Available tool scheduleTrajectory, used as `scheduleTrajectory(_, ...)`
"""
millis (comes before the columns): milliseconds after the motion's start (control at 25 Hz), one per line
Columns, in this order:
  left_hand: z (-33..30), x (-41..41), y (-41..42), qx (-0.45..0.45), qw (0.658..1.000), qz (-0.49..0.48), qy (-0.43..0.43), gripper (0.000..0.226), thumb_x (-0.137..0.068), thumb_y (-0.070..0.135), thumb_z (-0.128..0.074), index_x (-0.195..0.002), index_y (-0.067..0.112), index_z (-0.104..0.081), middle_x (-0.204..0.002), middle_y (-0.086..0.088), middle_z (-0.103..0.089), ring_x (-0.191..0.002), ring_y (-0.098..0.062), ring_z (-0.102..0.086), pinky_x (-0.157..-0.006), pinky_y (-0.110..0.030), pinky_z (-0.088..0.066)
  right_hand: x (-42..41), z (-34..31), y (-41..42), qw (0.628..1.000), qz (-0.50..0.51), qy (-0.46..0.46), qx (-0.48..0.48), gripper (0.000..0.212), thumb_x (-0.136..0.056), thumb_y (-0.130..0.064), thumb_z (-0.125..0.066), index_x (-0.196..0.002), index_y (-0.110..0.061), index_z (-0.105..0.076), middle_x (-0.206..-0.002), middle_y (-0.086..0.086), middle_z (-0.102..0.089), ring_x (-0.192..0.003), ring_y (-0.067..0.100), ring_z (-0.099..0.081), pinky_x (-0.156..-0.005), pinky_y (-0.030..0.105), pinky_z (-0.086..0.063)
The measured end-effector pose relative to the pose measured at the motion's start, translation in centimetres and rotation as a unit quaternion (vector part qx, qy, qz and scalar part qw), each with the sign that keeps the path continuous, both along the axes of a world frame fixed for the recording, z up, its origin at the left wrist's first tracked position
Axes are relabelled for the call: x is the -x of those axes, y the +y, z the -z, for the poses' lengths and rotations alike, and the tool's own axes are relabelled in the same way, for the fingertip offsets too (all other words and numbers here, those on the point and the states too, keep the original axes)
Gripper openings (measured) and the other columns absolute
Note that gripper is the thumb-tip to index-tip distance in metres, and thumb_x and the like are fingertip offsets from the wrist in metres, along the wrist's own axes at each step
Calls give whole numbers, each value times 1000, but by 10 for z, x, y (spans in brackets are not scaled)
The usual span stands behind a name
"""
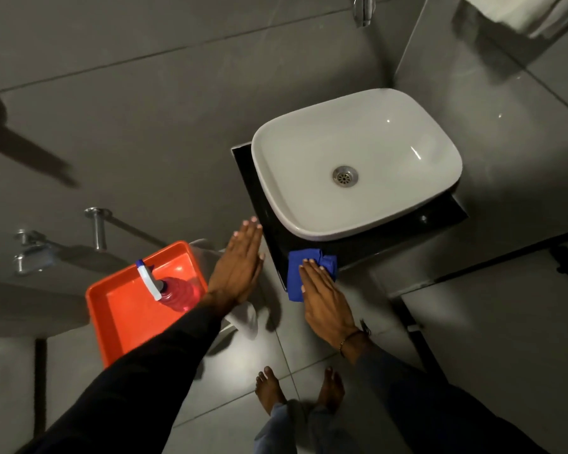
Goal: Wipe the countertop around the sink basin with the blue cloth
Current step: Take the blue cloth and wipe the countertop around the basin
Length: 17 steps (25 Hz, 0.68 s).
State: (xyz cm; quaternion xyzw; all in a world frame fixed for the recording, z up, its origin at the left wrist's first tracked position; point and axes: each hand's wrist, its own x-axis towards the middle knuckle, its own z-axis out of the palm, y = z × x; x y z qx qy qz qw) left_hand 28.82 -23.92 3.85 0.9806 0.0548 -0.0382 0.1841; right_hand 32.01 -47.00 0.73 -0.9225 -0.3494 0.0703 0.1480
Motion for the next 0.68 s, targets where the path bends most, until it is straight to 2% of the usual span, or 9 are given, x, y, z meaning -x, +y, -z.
scheduleTrajectory(120, -30, -34, 8, 8, 998, 36, -51, 64, -109, 35, -28, -164, 9, -5, -174, -10, 0, -162, -25, 4, -133, -40, -1, 1, 3, 13, 999, 3, 5, 54, 60, -100, -22, -45, -153, 1, -30, -160, 19, -32, -152, 32, -28, -125, 47, -25)
scheduleTrajectory(200, -43, -61, -8, 0, 993, 97, -72, 66, -109, 40, -26, -164, 10, -5, -175, -9, 0, -163, -25, 4, -133, -39, 1, 1, 10, 14, 996, 23, 29, 87, 63, -102, -26, -35, -157, -1, -15, -166, 17, -16, -156, 31, -12, -127, 48, -17)
scheduleTrajectory(280, -51, -84, -31, -8, 988, 137, -68, 67, -108, 43, -23, -164, 11, -3, -175, -8, 1, -162, -26, 6, -132, -40, 2, 1, 15, 13, 995, 30, 43, 90, 66, -102, -28, -33, -158, -5, -7, -168, 15, -8, -157, 28, -3, -128, 47, -13)
scheduleTrajectory(360, -51, -94, -43, -17, 989, 141, -32, 69, -108, 46, -20, -164, 11, -1, -175, -9, 3, -162, -26, 8, -133, -42, 1, 1, 15, 10, 996, 5, 43, 73, 67, -102, -28, -36, -159, -6, -9, -168, 13, -10, -157, 26, -5, -129, 45, -11)
scheduleTrajectory(440, -45, -97, -44, -53, 988, 144, -16, 69, -108, 46, -20, -163, 8, -3, -174, -13, 0, -162, -28, 6, -134, -45, -1, -12, 14, -7, 998, -5, 18, 51, 63, -102, -26, -39, -158, -5, -18, -166, 12, -20, -156, 25, -14, -128, 44, -16)
scheduleTrajectory(520, -41, -99, -45, -66, 986, 150, -33, 69, -108, 44, -24, -163, 4, -9, -173, -15, -5, -162, -32, 2, -133, -46, -4, -46, 13, -40, 999, 31, 4, 43, 59, -104, -26, -36, -157, -5, -19, -166, 10, -20, -156, 24, -15, -129, 41, -15)
scheduleTrajectory(680, -38, -102, -49, -71, 987, 134, -44, 70, -108, 44, -22, -163, 3, -8, -174, -15, -2, -162, -32, 5, -133, -45, -1, -97, 10, -90, 989, 140, 20, 43, 60, -105, -23, -38, -156, -1, -16, -166, 13, -14, -156, 26, -13, -129, 39, -9)
